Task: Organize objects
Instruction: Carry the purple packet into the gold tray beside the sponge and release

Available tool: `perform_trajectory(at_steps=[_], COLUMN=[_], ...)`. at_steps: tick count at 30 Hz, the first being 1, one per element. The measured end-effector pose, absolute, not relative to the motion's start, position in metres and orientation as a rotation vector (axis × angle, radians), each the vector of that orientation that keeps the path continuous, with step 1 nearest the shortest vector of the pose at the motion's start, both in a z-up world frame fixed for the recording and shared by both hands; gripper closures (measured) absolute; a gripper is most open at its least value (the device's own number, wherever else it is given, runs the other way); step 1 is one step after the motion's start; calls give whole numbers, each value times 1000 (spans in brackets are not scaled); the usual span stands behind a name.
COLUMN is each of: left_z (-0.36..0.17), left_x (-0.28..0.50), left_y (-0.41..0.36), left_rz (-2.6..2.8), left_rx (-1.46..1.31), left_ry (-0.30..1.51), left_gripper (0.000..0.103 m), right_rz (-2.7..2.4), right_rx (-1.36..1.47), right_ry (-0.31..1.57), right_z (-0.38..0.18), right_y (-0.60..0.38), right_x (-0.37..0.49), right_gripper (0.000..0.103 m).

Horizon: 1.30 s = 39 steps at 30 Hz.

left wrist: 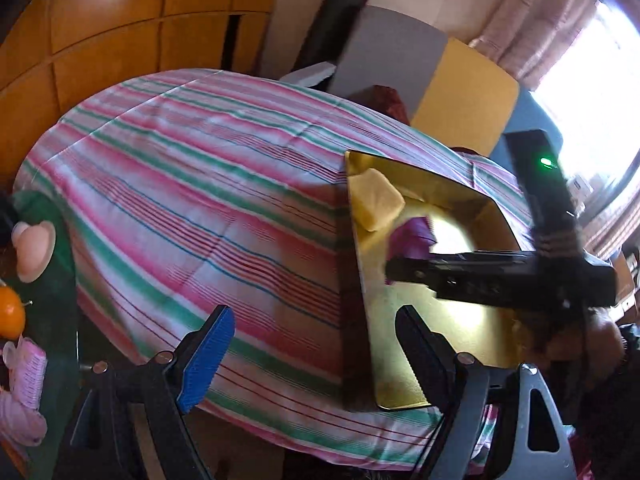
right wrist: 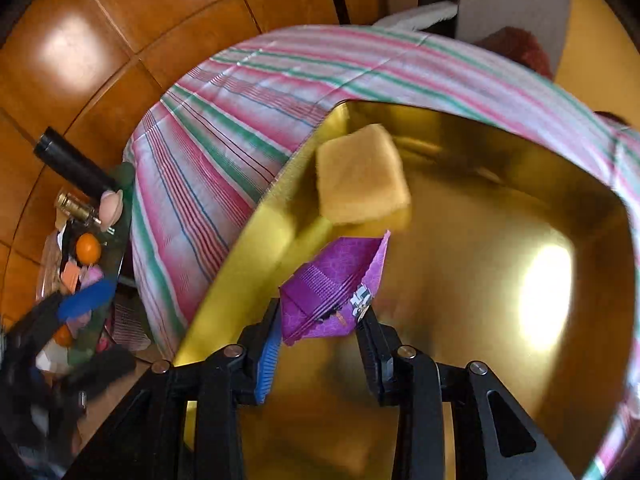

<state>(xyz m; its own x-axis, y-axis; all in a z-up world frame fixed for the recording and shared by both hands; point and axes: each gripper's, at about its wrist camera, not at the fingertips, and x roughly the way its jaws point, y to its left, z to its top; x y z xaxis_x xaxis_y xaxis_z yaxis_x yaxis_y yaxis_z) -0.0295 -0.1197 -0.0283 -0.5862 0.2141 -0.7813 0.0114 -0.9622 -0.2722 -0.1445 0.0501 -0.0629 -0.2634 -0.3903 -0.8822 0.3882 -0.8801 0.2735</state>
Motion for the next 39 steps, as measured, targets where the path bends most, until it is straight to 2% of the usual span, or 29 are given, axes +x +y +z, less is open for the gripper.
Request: perform_trajectory(at_steps=[2, 4, 8, 15, 17, 21, 39], left_z=[-30, -31, -30, -24, -21, -14, -1], left_x=[-30, -29, -28, -25, -23, -18, -3], left_y=[-122, -124, -121, -107, -102, -88, -27], left_rz=[2675, 2675, 2678, 2698, 2701, 2702, 2676], left_rx=[-1372, -1373, -1364, -1351, -1352, -1326, -1242], left_ry=[-384, -386, -371, -317, -301, -235, 53], left_gripper=[19, 19, 19, 20, 20, 20, 19], right_rz=[-2180, -2201, -2238, -2374, -2410, -2467, -2661], right_rx=[1527, 1522, 1493, 1386, 1360, 1334, 1289], right_ry=[-23, -51, -20, 100, 116, 93, -61], right_z=[-68, -67, -61, -35, -29, -19, -5], right_y=[44, 44, 51, 82, 93, 115, 192], right_x=[-154, -156, -146, -101, -87, -64, -9], right_gripper=[65, 59, 57, 31, 28, 23, 14])
